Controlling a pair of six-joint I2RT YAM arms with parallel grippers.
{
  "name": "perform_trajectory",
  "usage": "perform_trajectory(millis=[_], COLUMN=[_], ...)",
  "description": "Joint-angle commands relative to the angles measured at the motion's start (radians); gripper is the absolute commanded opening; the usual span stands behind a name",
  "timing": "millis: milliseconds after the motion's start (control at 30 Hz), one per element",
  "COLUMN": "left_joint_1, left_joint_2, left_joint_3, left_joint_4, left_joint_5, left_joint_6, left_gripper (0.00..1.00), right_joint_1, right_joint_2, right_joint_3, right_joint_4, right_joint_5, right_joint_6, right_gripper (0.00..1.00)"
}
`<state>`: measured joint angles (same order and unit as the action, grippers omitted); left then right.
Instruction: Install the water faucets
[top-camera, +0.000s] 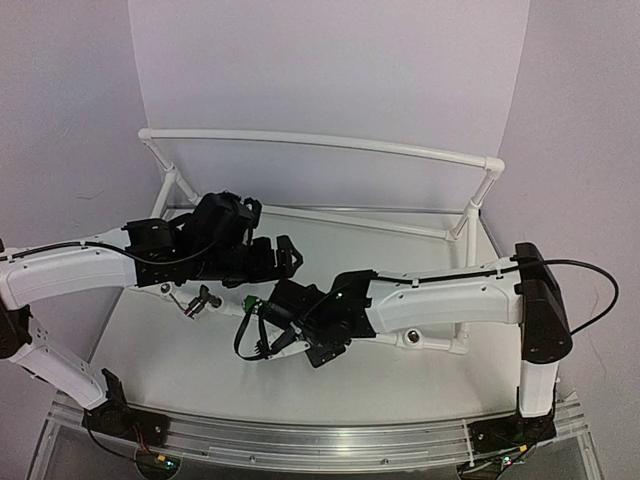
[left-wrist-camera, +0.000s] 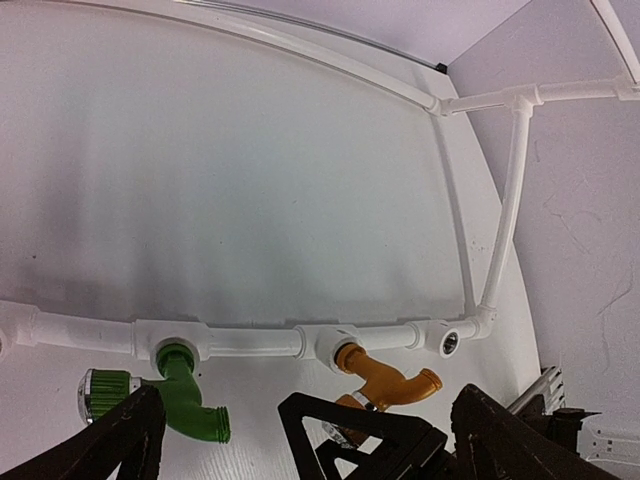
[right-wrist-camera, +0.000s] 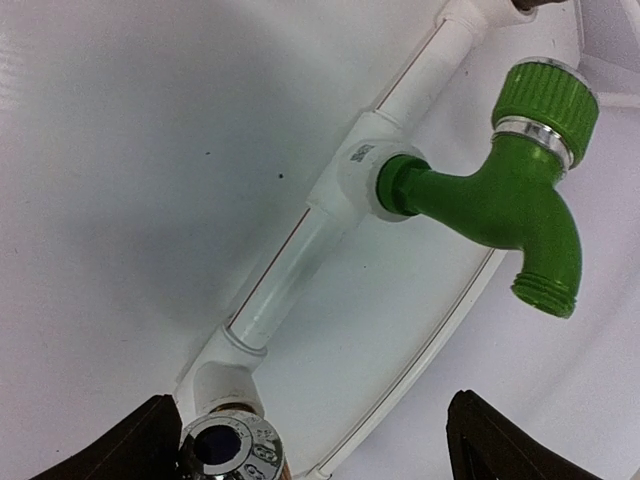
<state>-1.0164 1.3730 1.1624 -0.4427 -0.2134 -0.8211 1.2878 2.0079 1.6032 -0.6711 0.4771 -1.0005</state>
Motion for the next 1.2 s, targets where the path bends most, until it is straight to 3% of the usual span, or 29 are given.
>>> perform_trajectory(millis=[0, 767, 1167], left_joint_1=[-0.002, -0.002, -0.002], left_joint_2=[-0.036, -0.062, -0.062], left_joint_3=[-0.012, -0.023, -0.025], left_joint_4=[0.033, 0.022, 0.014], left_joint_5=[-0.023, -0.073, -0.083], left_joint_6=[-0.015, -0.039, -0.046], left_gripper=[1.00, 1.00, 1.00], right_joint_1=[-0.027, -0.132, -0.053], right_joint_2=[0.023, 0.041, -0.006], right_joint_3=[0.072, 0.147, 0.088], right_joint_4=[0.028, 0.027, -0.179], right_joint_5=[0.069, 0.126, -0.022], right_joint_6=[0.009, -0.058, 0.021], right_gripper=[0.94, 0.85, 0.94])
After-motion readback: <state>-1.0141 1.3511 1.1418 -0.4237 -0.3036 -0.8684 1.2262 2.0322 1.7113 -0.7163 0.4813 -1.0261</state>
